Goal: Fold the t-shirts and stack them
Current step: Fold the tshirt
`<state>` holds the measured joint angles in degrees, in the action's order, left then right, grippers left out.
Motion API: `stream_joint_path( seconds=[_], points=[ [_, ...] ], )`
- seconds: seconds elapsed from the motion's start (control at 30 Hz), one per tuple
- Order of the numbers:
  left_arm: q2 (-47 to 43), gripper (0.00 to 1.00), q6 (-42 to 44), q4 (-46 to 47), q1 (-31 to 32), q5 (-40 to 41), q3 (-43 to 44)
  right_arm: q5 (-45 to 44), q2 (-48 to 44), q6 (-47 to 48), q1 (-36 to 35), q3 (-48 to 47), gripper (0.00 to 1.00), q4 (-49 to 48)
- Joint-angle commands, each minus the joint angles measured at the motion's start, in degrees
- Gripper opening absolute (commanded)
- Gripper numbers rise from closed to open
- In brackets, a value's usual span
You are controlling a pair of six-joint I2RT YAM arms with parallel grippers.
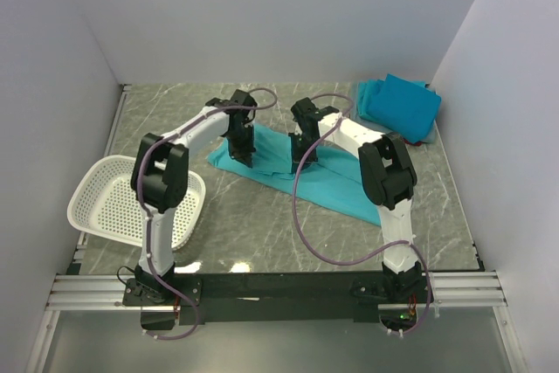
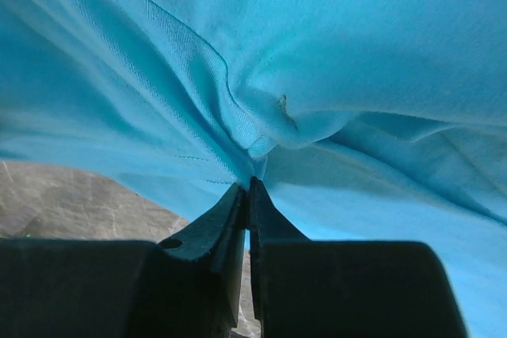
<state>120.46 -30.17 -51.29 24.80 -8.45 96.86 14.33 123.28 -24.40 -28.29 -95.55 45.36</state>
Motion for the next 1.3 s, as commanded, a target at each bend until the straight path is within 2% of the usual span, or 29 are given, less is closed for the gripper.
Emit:
stream_joint_path(
  seconds=[0.0, 0.83, 0.9, 1.07, 1.27],
  points=[
    [-5.9, 0.0, -1.6, -0.7, -0.5, 3.7, -1.2, 0.3, -3.2, 0.1, -0.8, 0.9, 0.1, 0.9],
    [-11.7, 0.0, -4.5, -0.3, -4.0, 6.7, -10.3, -0.9, -5.2, 0.1, -3.7, -0.4, 0.11, 3.1],
    [-11.4, 0.0, -4.4, 0.0, -4.3, 6.5, -10.5, -0.9, -5.0, 0.2, -3.6, -1.0, 0.13, 3.4],
    [-9.9, 0.0, -4.2, 0.5, -4.6, 5.9, -9.8, -2.0, -6.3, 0.1, -3.7, -1.7, 0.35, 4.6],
    [-8.4, 0.0, -4.1, 0.8, -4.8, 5.5, -8.2, -4.9, -9.7, -0.7, -2.8, -1.4, 0.42, 5.7]
  ],
)
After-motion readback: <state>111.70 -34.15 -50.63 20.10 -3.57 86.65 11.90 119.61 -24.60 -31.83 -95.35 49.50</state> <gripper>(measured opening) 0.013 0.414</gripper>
